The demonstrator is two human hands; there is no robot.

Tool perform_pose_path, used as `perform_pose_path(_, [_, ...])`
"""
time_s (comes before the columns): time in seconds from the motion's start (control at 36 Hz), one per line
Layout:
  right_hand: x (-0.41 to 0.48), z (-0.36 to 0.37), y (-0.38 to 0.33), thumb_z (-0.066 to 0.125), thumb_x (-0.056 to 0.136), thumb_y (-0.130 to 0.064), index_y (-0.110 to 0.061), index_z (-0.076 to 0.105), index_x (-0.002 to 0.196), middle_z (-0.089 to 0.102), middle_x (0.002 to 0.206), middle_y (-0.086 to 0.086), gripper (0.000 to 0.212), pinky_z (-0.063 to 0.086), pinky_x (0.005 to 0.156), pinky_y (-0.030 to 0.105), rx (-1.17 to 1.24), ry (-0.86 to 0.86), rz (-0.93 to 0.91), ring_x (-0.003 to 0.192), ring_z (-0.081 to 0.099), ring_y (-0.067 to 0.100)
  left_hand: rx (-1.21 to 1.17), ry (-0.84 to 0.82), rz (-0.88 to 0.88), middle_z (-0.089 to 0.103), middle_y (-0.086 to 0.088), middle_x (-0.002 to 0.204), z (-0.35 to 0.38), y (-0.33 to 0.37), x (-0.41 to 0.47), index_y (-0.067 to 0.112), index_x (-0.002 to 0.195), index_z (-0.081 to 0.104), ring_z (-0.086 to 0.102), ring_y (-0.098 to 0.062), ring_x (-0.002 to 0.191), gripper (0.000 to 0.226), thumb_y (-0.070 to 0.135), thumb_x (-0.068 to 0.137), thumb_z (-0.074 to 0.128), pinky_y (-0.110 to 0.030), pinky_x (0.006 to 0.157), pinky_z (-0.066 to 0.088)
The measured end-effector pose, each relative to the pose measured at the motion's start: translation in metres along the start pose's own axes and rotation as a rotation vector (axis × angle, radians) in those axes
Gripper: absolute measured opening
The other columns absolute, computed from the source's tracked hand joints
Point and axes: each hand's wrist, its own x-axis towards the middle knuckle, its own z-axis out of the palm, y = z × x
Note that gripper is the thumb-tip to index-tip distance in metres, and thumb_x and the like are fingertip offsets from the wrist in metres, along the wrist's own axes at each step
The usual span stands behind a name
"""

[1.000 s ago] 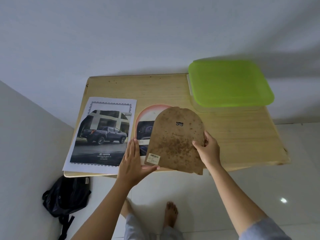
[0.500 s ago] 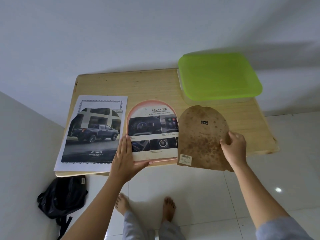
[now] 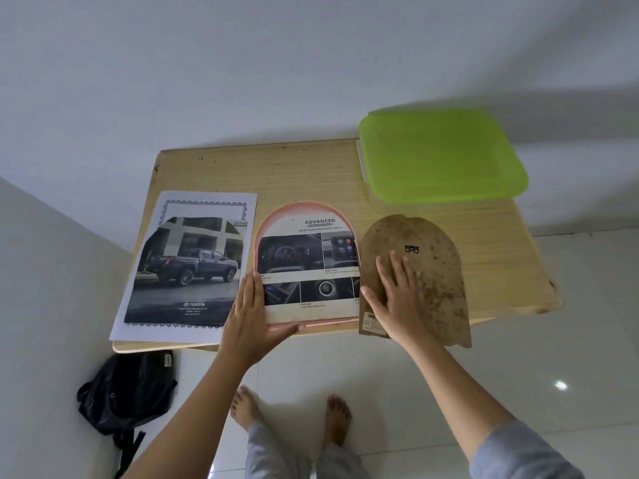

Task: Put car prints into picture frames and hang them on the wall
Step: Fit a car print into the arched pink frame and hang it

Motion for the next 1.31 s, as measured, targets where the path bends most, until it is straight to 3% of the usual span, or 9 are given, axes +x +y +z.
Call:
perform_pose_path(0.28, [0.000, -0.006, 0.037, 0.001, 0.077, -0.078, -0.029, 0.013, 0.146, -0.002, 0.154, -0.006, 0.086, -0.009, 0.114, 0.039, -0.042, -0.061, -0.071, 0.143, -0.007, 0.016, -0.021, -0.005, 0.002, -0.016, -0.005, 0.156, -0.001, 0.000, 0.000, 0.009, 0.145, -0.019, -0.017, -0.017, 0.141, 0.128, 0.094, 0.058, 0.024, -0.035, 0.110, 0.003])
perform_pose_path(0.39, [0.003, -0.007, 0.028, 0.009, 0.078, -0.076, -0.028, 0.016, 0.146, -0.002, 0.154, -0.008, 0.083, -0.009, 0.114, 0.040, -0.018, -0.081, -0.118, 0.142, -0.009, 0.013, -0.021, -0.003, 0.002, -0.015, -0.005, 0.156, -0.002, 0.000, 0.000, 0.009, 0.145, -0.018, -0.016, -0.016, 0.141, 0.129, 0.094, 0.058, 0.025, -0.034, 0.110, 0.002])
perform_pose_path(0.5, [0.006, -0.005, 0.020, 0.026, 0.088, -0.058, -0.026, 0.018, 0.145, -0.002, 0.152, -0.010, 0.066, -0.006, 0.116, 0.042, 0.023, -0.090, -0.157, 0.142, -0.007, 0.013, -0.029, -0.005, -0.006, -0.012, -0.005, 0.157, -0.004, 0.001, 0.000, 0.009, 0.146, -0.015, -0.012, -0.018, 0.143, 0.131, 0.094, 0.057, 0.029, -0.034, 0.110, 0.003])
perform_pose_path(0.61, [0.008, -0.009, 0.008, 0.046, 0.096, -0.019, -0.015, 0.038, 0.140, 0.023, 0.153, 0.004, 0.045, 0.019, 0.114, 0.049, 0.180, 0.001, -0.098, 0.143, 0.014, 0.022, -0.039, -0.008, -0.006, -0.012, -0.005, 0.157, -0.005, 0.002, 0.000, 0.008, 0.146, -0.016, -0.011, -0.019, 0.144, 0.132, 0.094, 0.056, 0.028, -0.035, 0.111, 0.004])
perform_pose_path(0.69, [0.001, -0.014, -0.019, 0.046, 0.094, -0.010, -0.006, 0.042, 0.136, 0.033, 0.148, 0.009, 0.042, 0.025, 0.114, 0.042, 0.332, 0.098, -0.041, 0.138, 0.027, 0.023, -0.035, -0.014, -0.002, -0.015, -0.005, 0.156, -0.006, 0.002, -0.001, 0.009, 0.145, -0.018, -0.013, -0.019, 0.143, 0.132, 0.097, 0.054, 0.019, -0.038, 0.114, 0.005])
perform_pose_path(0.86, [-0.004, 0.002, -0.073, 0.042, 0.097, -0.017, -0.011, 0.028, 0.144, 0.021, 0.154, 0.002, 0.050, 0.011, 0.111, 0.019, 0.392, -0.009, -0.105, 0.142, 0.016, 0.013, -0.002, 0.001, 0.010, -0.019, -0.007, 0.155, -0.004, 0.004, -0.002, 0.008, 0.141, -0.025, -0.019, -0.019, 0.141, 0.127, 0.094, 0.059, 0.020, -0.036, 0.115, 0.001])
perform_pose_path(1.08, [0.011, 0.025, -0.094, 0.040, 0.097, -0.029, -0.005, -0.002, 0.147, -0.008, 0.156, 0.010, 0.069, -0.006, 0.113, 0.027, 0.223, -0.028, 0.086, 0.144, -0.010, 0.022, -0.045, 0.050, 0.016, -0.015, -0.007, 0.155, 0.001, 0.003, -0.003, 0.011, 0.141, -0.023, -0.016, -0.019, 0.142, 0.123, 0.094, 0.060, 0.019, -0.034, 0.114, -0.001])
perform_pose_path(1.19, [0.014, 0.026, -0.102, 0.041, 0.095, -0.037, -0.004, 0.000, 0.147, -0.004, 0.156, 0.014, 0.074, -0.005, 0.114, 0.031, 0.153, -0.010, 0.124, 0.144, -0.007, 0.026, -0.035, 0.054, 0.024, -0.016, -0.007, 0.155, 0.002, 0.003, -0.002, 0.010, 0.142, -0.021, -0.018, -0.018, 0.141, 0.122, 0.093, 0.061, 0.018, -0.032, 0.113, -0.004])
perform_pose_path(1.31, [0.015, 0.026, -0.106, 0.053, 0.091, -0.032, -0.003, 0.019, 0.144, 0.019, 0.153, 0.013, 0.070, 0.010, 0.116, 0.033, 0.175, 0.081, 0.129, 0.143, 0.013, 0.027, -0.044, 0.047, 0.035, -0.017, -0.006, 0.153, 0.003, 0.001, -0.002, 0.008, 0.142, -0.020, -0.020, -0.018, 0.140, 0.121, 0.090, 0.063, 0.023, -0.032, 0.112, -0.005])
